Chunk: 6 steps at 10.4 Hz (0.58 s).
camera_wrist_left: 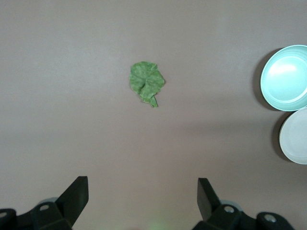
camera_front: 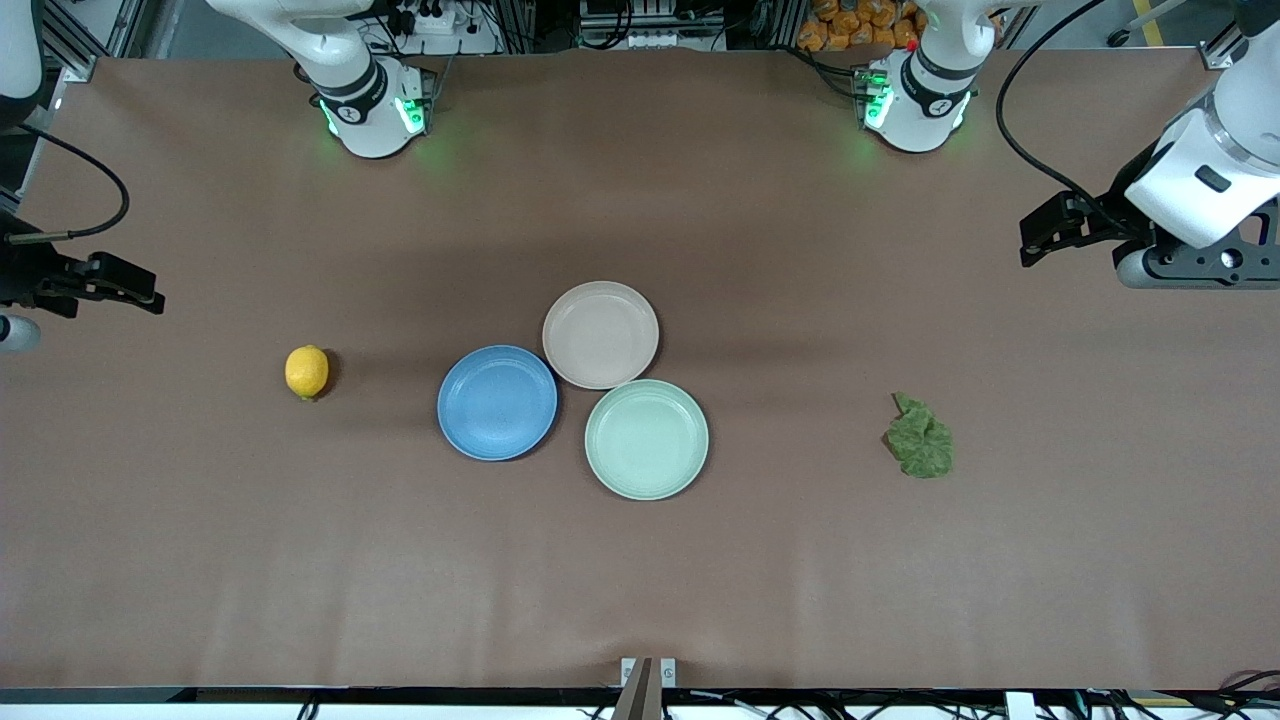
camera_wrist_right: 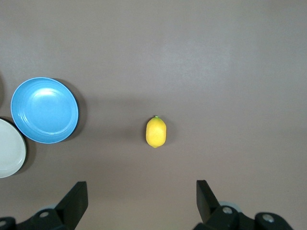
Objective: Place lemon and lettuce in plates
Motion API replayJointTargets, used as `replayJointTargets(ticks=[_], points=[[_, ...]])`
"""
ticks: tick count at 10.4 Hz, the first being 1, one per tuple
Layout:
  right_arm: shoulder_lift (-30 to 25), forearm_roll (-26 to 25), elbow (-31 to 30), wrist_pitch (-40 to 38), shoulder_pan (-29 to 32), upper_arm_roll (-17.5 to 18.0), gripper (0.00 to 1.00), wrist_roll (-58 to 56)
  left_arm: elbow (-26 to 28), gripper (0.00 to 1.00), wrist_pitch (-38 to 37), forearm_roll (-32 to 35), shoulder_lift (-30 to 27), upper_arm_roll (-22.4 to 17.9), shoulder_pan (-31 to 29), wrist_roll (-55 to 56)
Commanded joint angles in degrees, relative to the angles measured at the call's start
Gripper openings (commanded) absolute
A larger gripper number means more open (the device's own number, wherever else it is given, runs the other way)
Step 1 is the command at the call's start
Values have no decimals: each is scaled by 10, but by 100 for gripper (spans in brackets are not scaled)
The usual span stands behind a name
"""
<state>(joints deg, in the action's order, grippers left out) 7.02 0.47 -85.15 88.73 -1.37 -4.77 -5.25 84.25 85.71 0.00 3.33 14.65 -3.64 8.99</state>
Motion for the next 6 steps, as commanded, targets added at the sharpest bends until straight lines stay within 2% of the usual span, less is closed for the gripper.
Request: replayJointTargets(ticks=[1,6], points=[[-17,4,-16,7,6,6,100,-6,0,100,-2,-4,-3,-2,0,-11],[-14,4,-17,9,5,6,100,-6,1,100,-2,-6,10,-2,0,-12]])
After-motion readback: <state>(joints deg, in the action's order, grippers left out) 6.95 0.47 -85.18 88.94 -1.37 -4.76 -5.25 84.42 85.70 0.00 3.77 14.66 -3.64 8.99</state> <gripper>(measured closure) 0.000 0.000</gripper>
